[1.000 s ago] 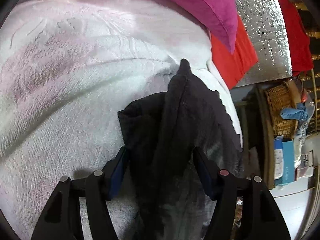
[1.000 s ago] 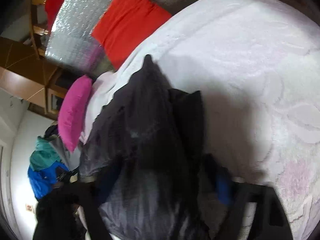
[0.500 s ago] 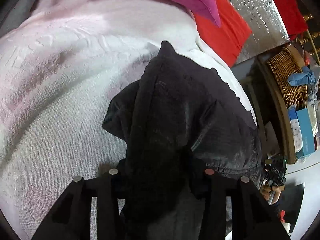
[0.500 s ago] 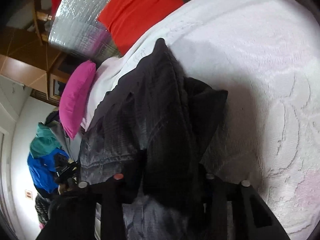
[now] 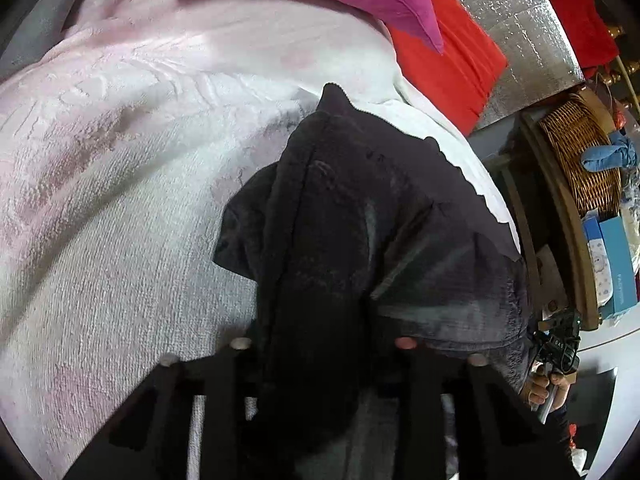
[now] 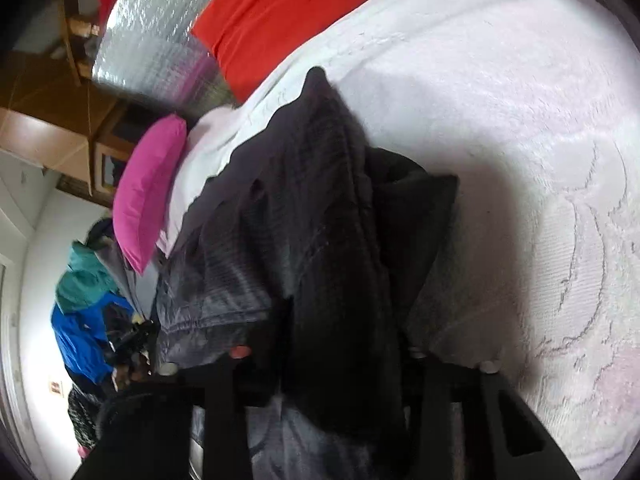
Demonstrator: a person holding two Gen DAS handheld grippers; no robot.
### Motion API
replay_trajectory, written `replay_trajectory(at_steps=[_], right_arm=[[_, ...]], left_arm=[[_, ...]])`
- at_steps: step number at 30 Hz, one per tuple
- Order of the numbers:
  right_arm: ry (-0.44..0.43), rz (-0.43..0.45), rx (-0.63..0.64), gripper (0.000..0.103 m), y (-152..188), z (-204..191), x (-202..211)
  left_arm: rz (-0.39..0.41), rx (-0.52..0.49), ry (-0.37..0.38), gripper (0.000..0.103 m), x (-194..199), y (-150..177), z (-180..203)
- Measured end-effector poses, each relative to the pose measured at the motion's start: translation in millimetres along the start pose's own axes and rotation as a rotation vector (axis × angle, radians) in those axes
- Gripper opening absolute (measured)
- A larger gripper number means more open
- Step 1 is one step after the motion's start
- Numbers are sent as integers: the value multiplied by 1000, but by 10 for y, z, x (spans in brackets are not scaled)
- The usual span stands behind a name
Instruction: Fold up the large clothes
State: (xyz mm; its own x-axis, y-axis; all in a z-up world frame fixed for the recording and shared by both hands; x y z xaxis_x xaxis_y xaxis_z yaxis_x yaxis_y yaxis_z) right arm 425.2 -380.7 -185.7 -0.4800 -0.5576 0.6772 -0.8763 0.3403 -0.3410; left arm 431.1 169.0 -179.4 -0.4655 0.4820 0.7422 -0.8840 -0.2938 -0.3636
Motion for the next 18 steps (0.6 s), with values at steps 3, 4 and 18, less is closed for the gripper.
replay_trajectory(at_steps=[3, 4, 18], right_arm=[[47, 7, 59, 23, -47, -225, 97], [54, 12, 77, 22, -72, -316, 152], [74, 149, 329, 18, -72, -1580, 1171]], left_arm=[[17, -72, -75, 21, 82, -24, 190], [25, -90, -91, 19, 122, -41, 260], [249, -300, -81, 16, 1332, -44, 1384]])
Point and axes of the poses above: each gripper's, at about its wrist camera, not at the fingertips, and x roughly against the way its jaws point, z to its right, y to its underside, the point moved 2 cm from there along -x, roughly the way its jaws point, and after that the axes turned 5 degrees about z, right-handed, at the moved point
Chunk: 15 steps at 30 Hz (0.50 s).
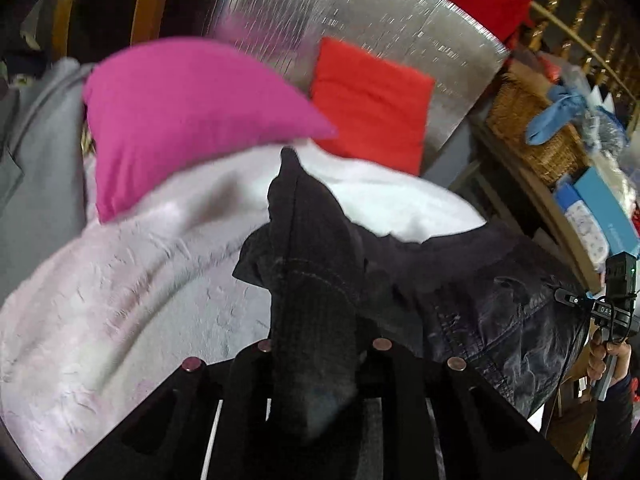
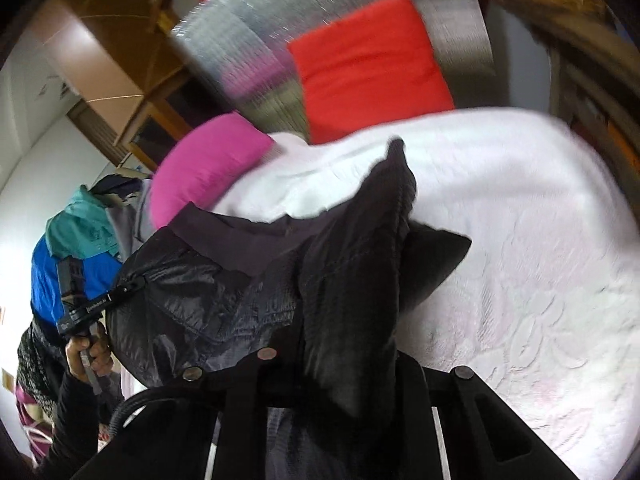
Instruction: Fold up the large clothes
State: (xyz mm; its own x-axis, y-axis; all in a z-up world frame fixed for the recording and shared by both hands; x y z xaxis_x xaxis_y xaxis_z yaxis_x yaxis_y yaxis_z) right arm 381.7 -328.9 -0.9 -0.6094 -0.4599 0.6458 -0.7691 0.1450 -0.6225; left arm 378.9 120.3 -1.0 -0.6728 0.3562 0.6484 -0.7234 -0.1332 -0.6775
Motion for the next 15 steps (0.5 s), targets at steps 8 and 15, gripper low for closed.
replay_trajectory(at_steps=[8, 15], right_arm=[[-17, 90, 44, 18, 341, -159, 727], [-15, 80, 22, 18, 977, -17, 761]], left_arm=[[131, 2, 58, 16, 827, 260, 64], [110, 49, 65, 16, 819, 913, -85]])
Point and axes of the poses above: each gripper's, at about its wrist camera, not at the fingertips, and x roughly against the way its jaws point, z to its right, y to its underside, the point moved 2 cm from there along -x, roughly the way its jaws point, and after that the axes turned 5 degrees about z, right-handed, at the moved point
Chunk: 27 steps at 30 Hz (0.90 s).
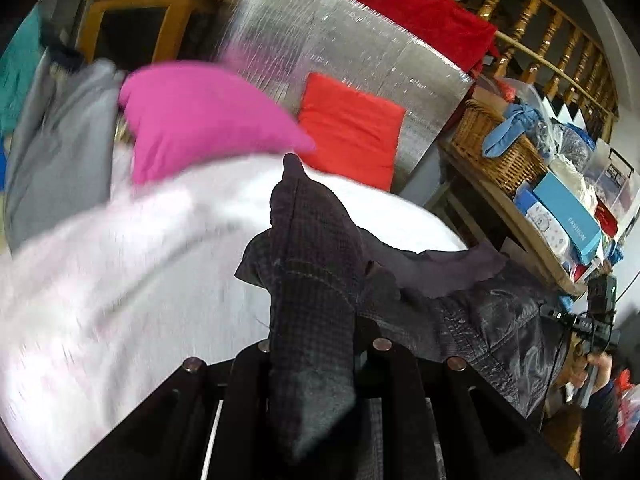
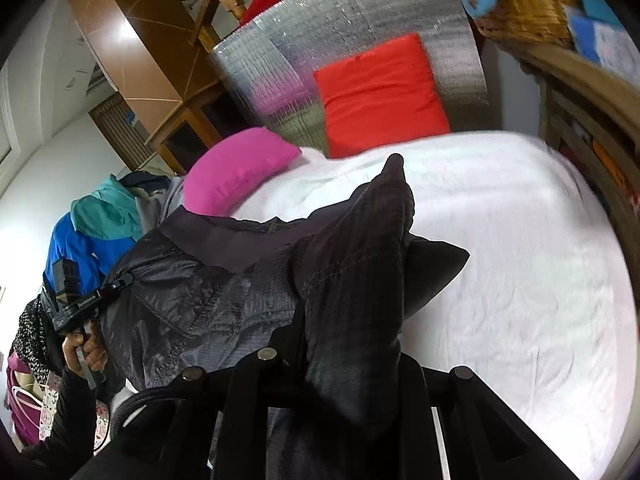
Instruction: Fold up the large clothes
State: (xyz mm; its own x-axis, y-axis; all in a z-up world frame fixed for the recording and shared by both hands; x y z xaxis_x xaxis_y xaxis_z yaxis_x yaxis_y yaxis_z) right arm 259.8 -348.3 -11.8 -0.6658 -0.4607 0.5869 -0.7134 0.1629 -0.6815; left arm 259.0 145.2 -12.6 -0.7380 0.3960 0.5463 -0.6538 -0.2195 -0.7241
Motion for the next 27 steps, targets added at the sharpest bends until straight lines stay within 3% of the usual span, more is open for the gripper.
replay_trajectory(at_steps=[5, 10, 12, 14, 17, 21, 23, 27], right_arm=[[46, -88, -43, 18, 646, 300, -209], [55, -141, -172, 20, 1200, 731, -466], [19, -142, -249, 28, 1339, 868, -506], [9, -140, -287, 35, 1371, 950, -501], [21, -145, -307, 55, 1352, 1021, -428], [39, -100, -291, 55, 1219, 1042, -116], [101, -63, -226, 57, 1024, 969, 10], [97, -79, -119, 65, 690, 781, -212]], left_arm=[[-65, 48, -23, 16, -112, 616, -286], [-171, 131, -70, 18, -370, 1237, -682], [-189, 172, -64, 22, -425, 1354, -789], [-197, 194, -52, 28, -426, 1370, -813], [-231, 151, -95, 38, -369, 1289, -767], [-219, 106, -103, 42, -113, 1062, -742], [-160, 41, -143, 43, 54, 937, -683], [-180, -55, -175, 44, -159, 792, -558]])
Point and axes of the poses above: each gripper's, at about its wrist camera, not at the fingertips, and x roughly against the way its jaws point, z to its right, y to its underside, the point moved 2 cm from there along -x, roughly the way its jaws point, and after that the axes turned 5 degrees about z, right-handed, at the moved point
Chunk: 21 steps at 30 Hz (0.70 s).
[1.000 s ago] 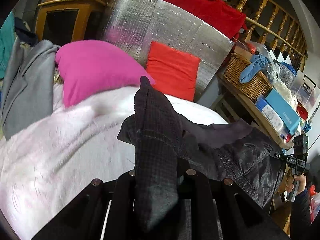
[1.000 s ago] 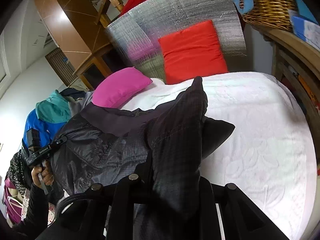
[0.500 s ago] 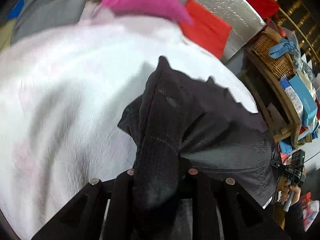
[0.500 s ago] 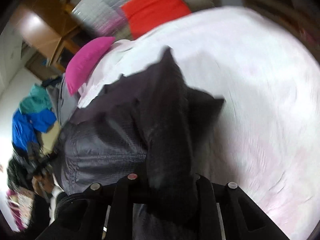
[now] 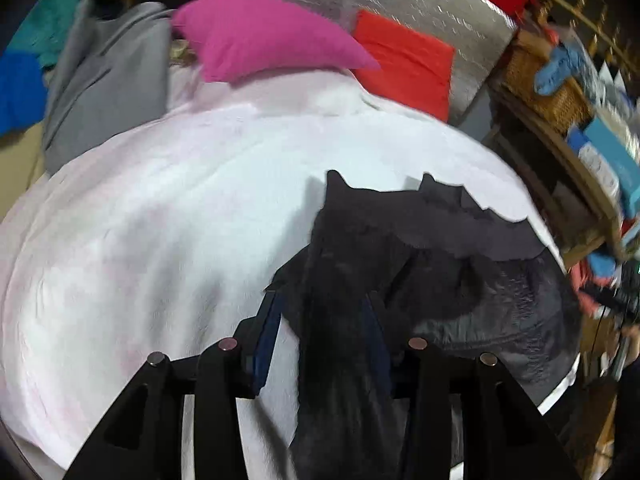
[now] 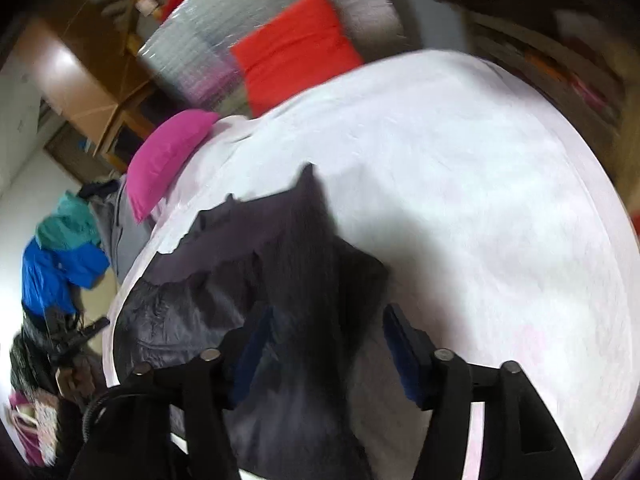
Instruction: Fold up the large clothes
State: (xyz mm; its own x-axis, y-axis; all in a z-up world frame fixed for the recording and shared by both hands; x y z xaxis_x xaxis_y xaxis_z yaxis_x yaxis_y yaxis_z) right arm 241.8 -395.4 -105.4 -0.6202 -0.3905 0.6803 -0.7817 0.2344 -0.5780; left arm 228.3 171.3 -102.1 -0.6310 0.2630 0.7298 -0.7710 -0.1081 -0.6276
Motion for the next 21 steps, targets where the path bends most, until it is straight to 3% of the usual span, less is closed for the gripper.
replay_trajectory(at_steps=[4, 8, 9, 10, 11, 12, 17, 21], right_arm=[[69, -83, 62, 64, -184, -83, -546], [59, -134, 47, 61, -194, -17, -833], [38, -144, 50, 33, -190, -33, -872], [27, -163, 54, 19, -188, -72, -921], [43, -157, 84, 15, -198, -125, -905], [57, -150, 110, 10, -212, -175, -876], [131, -7, 201, 8, -394, -394, -493], [180, -50, 117, 8, -288, -40, -745]], left_arm=[[-68, 24, 1, 44, -478, -146, 78], [-112, 11, -18, 44, -759, -199, 139], [-110, -11, -24, 42, -790, -214, 162], [-109, -26, -32, 25, -820, -228, 196], [-119, -37, -35, 13, -837, -239, 202], [-117, -36, -28, 11, -842, -262, 204], [-13, -68, -77, 8, -732, -326, 283], [-69, -23, -93, 9, -1029, -202, 171]])
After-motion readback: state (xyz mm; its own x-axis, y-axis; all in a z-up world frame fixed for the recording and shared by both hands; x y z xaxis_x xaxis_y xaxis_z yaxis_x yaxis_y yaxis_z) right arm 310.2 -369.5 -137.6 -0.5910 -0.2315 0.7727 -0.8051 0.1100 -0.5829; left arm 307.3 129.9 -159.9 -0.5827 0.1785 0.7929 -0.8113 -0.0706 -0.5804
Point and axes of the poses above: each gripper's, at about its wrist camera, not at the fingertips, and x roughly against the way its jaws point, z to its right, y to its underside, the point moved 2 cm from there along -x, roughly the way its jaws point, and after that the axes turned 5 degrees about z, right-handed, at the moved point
